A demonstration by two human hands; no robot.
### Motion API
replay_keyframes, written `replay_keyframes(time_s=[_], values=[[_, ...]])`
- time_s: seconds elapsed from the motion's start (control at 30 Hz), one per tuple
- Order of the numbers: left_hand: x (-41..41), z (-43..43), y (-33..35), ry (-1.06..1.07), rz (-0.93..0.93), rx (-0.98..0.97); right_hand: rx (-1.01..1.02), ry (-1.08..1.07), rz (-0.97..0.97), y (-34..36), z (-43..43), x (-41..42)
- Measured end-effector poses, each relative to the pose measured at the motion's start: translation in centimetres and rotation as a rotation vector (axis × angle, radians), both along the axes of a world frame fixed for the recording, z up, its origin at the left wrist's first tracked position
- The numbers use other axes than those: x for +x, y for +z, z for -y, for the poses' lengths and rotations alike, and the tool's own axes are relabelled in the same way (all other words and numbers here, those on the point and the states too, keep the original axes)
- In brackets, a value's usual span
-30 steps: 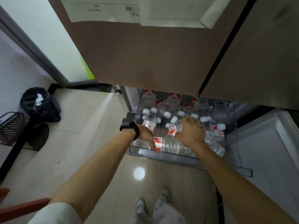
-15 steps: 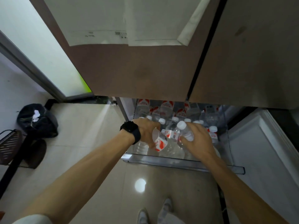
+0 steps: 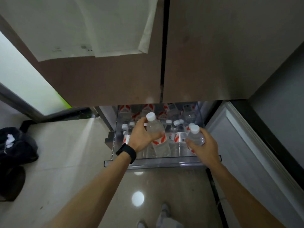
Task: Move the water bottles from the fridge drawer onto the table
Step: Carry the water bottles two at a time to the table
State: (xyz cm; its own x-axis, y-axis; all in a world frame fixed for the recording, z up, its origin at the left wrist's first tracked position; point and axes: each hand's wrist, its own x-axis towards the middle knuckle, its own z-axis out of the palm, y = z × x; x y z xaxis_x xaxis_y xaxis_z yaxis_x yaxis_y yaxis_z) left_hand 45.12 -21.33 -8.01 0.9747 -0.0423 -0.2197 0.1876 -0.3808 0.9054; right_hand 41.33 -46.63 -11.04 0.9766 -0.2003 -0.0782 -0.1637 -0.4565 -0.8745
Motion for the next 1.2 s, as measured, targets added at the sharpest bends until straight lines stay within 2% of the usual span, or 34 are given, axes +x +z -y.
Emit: replay_keyframes(time_s=[0.2,0.27,0.43,0.63,0.77,1.0,1.2], values=[[-0.2,3.3,-0.5,-0.043,-0.012,-0.078,-0.120,0.124,-0.145,-1.0,1.5,0.7],[-0.1,3.7,-0.5,-0.051,0.000,-0.038,-0.201,0.150,-0.163,-1.7,1.3,0.9],[-0.3,3.4,-0.6,0.002,0.055,0.034,-0.259,0.106,-0.179,-1.7,1.0,1.1],[-0.8,1.2,1.7,0.038,0.197,0.172,-0.353,0.195,0.007,3.2,-0.5,0.7],[-3.0,-1.7,4.8,0.140,0.272,0.181,-0.310,0.333,0.110,8.6,-4.6,1.6],[-14.4,-12.6,9.2,0.503,0.335,0.187,-0.172,0.671,0.192,13.2,-16.9,-2.1],[-32.1,-24.5,9.1,0.838,0.313,0.301,-0.142,1.028,0.255,13.6,-31.6,-12.0]])
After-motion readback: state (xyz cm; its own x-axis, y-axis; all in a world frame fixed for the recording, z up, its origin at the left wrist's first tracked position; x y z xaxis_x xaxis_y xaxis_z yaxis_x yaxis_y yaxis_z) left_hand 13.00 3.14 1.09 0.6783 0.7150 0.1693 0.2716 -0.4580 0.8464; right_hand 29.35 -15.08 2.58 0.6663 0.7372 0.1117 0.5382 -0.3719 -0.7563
